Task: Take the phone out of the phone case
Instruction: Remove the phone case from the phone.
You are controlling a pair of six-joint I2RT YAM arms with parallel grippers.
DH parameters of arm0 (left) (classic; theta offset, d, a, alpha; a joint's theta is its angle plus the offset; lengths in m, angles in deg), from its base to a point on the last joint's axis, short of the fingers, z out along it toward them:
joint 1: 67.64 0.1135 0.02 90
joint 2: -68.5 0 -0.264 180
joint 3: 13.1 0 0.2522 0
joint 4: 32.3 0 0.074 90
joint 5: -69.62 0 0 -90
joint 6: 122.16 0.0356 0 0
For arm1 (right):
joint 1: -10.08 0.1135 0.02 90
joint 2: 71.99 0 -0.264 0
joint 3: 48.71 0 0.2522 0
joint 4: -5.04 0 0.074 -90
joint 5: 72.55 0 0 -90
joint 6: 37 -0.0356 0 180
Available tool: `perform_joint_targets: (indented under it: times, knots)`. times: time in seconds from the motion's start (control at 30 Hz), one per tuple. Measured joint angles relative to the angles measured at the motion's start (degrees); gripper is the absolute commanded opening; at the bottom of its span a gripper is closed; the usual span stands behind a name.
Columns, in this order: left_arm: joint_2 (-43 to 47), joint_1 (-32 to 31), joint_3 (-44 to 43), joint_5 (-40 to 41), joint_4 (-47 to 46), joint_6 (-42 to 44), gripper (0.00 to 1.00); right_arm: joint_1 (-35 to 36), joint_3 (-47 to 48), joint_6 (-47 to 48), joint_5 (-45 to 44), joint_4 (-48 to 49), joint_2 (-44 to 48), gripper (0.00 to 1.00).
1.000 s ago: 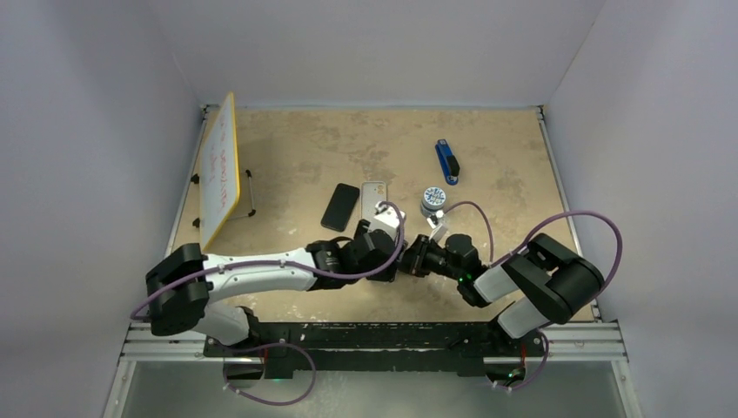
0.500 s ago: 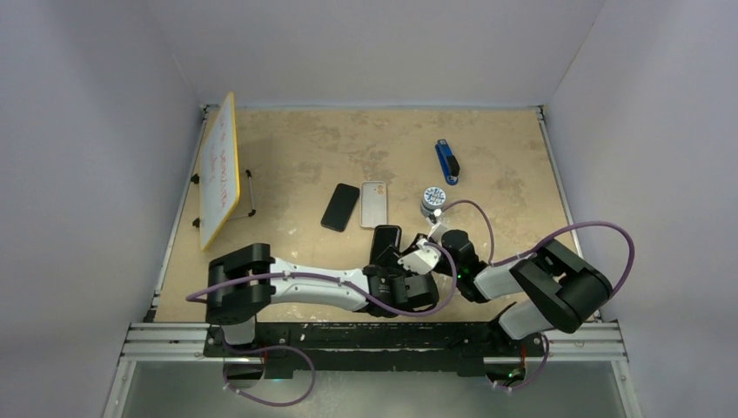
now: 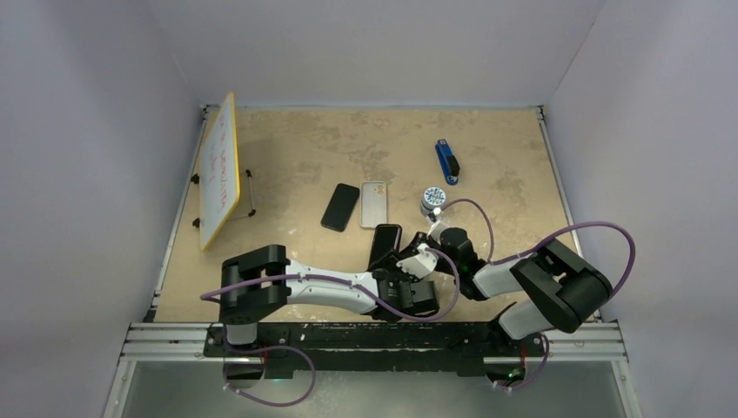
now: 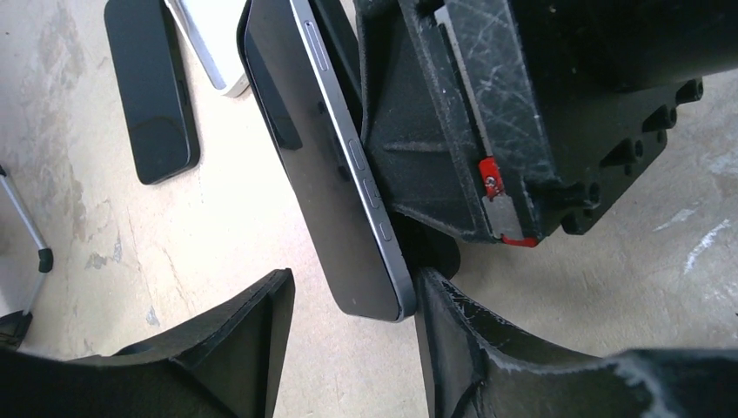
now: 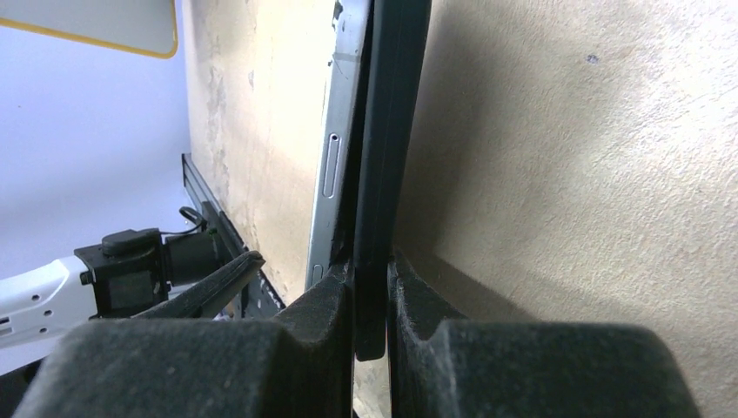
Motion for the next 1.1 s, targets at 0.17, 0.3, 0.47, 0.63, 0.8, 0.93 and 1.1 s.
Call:
perform_joint_targets:
  times: [0.17, 0.3, 0.47, 0.63, 0.8, 0.93, 1.1]
  knots:
    - [-1.57, 0.00, -0.44, 1.73, -0.46, 0.31, 0.50, 0.00, 0.35, -0.11, -0.09, -0.07, -0.17, 0.00]
    - [-3.63, 0.00, -1.22, 3.72, -0.68, 0.50, 0.49, -0.02, 0.46, -0.83, 0.07, -0.09, -0.92, 0.00]
    - [-5.73, 0.00, -1.70, 6.47, -0.70, 0.48, 0.42, -0.02, 0.59, -1.22, 0.09, -0.04, -1.22, 0.00]
    - [-7.21, 0.02, -2.01, 7.72, -0.63, 0.39, 0.20, -0.04, 0.90, -1.97, 0.20, -0.04, -1.60, 0.00]
    - [-7.21, 0.00, -1.90, 9.31, 0.24, 0.42, 0.01, -0.04, 1.36, -2.56, 0.83, -0.02, -1.62, 0.00]
    - [-6.19, -0.48, -1.53, 9.66, 0.76, 0.39, 0.00, -0.04, 1.36, -3.10, 0.85, -0.17, -1.68, 0.00]
    - [-3.32, -2.71, -1.53, 9.35, 2.95, -0.20, 0.00, -0.04, 1.36, -3.41, 0.04, -0.98, -1.68, 0.00]
